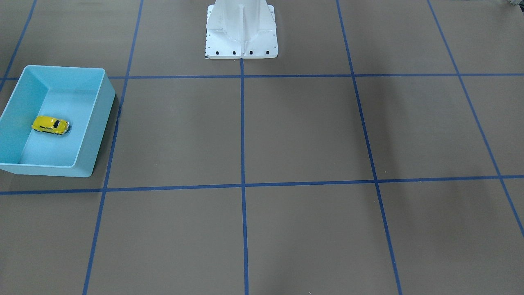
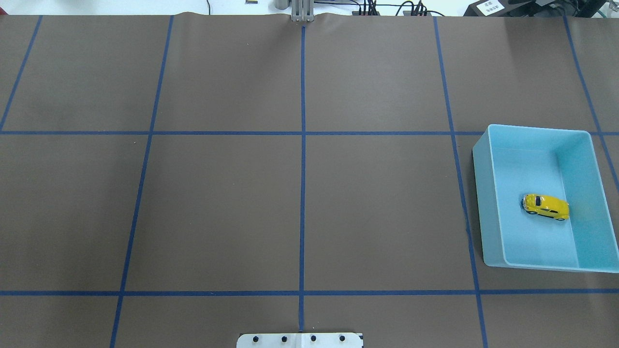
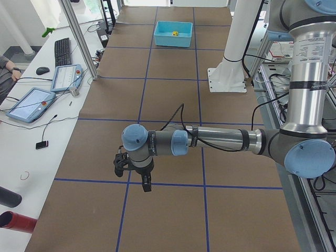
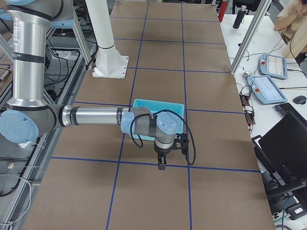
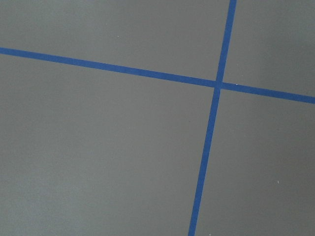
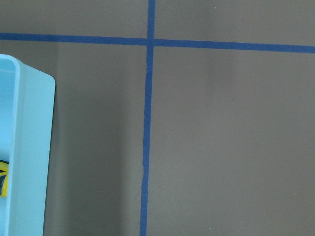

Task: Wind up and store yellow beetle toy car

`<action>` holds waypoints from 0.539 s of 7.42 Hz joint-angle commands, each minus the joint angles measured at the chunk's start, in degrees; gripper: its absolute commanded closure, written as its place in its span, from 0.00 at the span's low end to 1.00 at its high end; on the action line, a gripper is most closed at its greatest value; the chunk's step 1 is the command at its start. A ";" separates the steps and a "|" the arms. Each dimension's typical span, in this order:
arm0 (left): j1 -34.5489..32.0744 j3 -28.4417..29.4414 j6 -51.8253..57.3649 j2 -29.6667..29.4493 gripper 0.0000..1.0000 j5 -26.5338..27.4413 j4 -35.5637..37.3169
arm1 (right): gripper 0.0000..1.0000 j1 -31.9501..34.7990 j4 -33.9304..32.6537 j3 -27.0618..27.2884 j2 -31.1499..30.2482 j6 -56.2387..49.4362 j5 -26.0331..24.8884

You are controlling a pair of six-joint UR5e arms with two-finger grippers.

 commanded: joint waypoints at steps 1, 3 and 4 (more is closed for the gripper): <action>0.00 0.00 0.00 -0.09 0.00 0.00 0.00 | 0.00 -1.16 0.12 -0.81 1.22 0.22 -2.64; 0.00 0.00 0.00 -0.17 0.00 0.00 0.00 | 0.00 -1.07 0.21 -0.90 0.69 0.05 1.58; 0.00 0.00 0.00 -0.17 0.00 0.00 0.00 | 0.00 -1.07 0.29 -0.99 0.69 -0.04 1.07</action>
